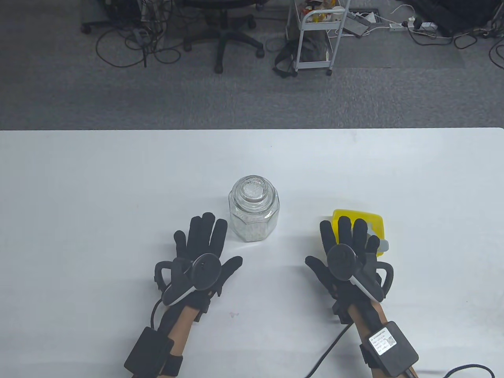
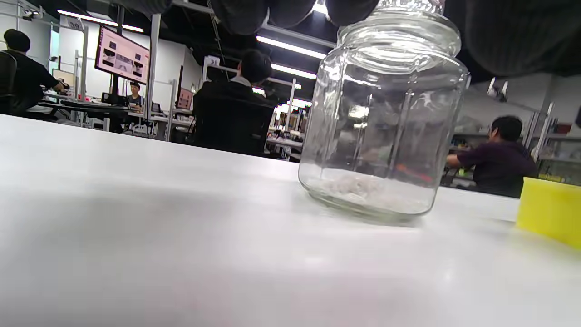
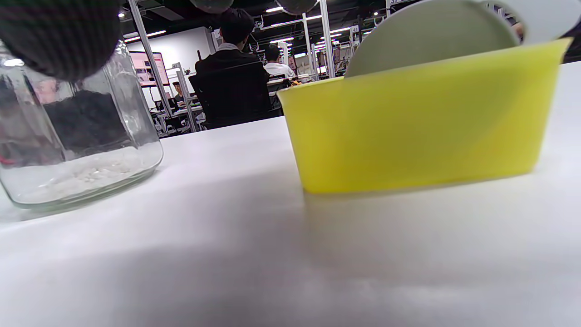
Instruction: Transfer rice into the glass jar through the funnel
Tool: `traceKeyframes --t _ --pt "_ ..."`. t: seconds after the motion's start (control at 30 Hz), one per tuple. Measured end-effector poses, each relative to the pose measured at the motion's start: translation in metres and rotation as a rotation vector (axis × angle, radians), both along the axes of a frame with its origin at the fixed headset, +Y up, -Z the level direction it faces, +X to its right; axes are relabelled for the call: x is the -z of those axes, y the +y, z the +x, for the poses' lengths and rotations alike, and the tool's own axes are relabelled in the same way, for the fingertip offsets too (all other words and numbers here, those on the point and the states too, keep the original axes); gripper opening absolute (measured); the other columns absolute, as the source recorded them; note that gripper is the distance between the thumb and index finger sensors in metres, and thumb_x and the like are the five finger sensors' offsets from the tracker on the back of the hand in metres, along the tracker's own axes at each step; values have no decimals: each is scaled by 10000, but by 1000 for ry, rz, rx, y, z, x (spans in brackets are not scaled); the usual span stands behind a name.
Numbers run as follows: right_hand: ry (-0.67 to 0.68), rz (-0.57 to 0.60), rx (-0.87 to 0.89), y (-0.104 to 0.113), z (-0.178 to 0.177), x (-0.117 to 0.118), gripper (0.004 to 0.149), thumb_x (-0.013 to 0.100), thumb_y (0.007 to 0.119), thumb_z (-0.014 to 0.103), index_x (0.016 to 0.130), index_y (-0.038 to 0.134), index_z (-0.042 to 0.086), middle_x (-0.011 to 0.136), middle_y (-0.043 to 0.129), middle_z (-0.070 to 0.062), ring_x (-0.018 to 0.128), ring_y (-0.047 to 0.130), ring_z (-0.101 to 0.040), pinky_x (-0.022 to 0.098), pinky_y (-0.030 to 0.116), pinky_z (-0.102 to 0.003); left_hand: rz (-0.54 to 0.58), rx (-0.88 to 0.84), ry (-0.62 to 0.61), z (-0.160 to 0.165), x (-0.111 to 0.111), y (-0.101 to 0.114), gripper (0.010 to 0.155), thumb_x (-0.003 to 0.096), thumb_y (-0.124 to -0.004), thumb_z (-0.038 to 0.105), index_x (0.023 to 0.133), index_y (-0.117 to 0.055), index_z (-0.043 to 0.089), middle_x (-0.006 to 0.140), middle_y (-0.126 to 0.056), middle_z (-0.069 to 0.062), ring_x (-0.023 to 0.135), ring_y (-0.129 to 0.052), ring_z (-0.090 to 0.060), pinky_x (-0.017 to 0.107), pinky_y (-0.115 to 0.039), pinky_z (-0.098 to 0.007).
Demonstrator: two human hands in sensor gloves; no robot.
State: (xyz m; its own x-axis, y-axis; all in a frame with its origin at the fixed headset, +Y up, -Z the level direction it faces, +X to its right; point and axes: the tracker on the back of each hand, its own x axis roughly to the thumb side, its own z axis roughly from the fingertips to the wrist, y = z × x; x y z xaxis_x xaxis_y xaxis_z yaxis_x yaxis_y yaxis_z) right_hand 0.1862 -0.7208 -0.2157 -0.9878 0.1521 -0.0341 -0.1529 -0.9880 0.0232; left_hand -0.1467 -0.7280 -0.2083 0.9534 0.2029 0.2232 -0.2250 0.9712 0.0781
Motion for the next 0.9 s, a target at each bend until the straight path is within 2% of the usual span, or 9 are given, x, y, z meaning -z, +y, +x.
traceKeyframes --t 0.03,0.1,0.33,0.5,0.9 --pt "-1 -8 -8 0 -1 1 861 343 675 738 1039 274 428 1188 235 -79 1078 160 -432 709 276 -722 -38 52 -19 2 -1 -3 939 471 -763 745 1184 -303 343 1310 -240 -90 1206 -324 -421 777 -358 -739" --pt "3 -4 -14 0 -2 0 861 343 675 739 1039 273 430 1189 233 -75 1078 159 -432 709 277 -722 -5 128 -2 3 0 -4 937 476 -745 758 1184 -285 352 1312 -230 -86 1209 -321 -414 780 -365 -734" --pt "10 -2 -15 -1 -3 -1 864 344 672 743 1039 268 429 1188 232 -77 1078 161 -432 709 282 -721 -31 118 -11 8 -2 -13 938 478 -738 758 1182 -272 349 1310 -219 -89 1205 -313 -417 774 -358 -739" --pt "9 1 -1 -1 -3 -1 862 344 675 740 1038 270 428 1189 227 -76 1078 156 -431 709 276 -722 -22 93 -4 8 -5 -9 938 477 -734 760 1181 -266 355 1310 -217 -87 1206 -307 -419 774 -355 -739" --pt "13 -3 -22 -4 -7 0 864 346 676 738 1039 267 427 1188 225 -77 1076 154 -434 709 274 -723 -45 101 1 5 1 -19 923 482 -737 751 1180 -280 358 1311 -229 -84 1208 -313 -415 775 -351 -740"
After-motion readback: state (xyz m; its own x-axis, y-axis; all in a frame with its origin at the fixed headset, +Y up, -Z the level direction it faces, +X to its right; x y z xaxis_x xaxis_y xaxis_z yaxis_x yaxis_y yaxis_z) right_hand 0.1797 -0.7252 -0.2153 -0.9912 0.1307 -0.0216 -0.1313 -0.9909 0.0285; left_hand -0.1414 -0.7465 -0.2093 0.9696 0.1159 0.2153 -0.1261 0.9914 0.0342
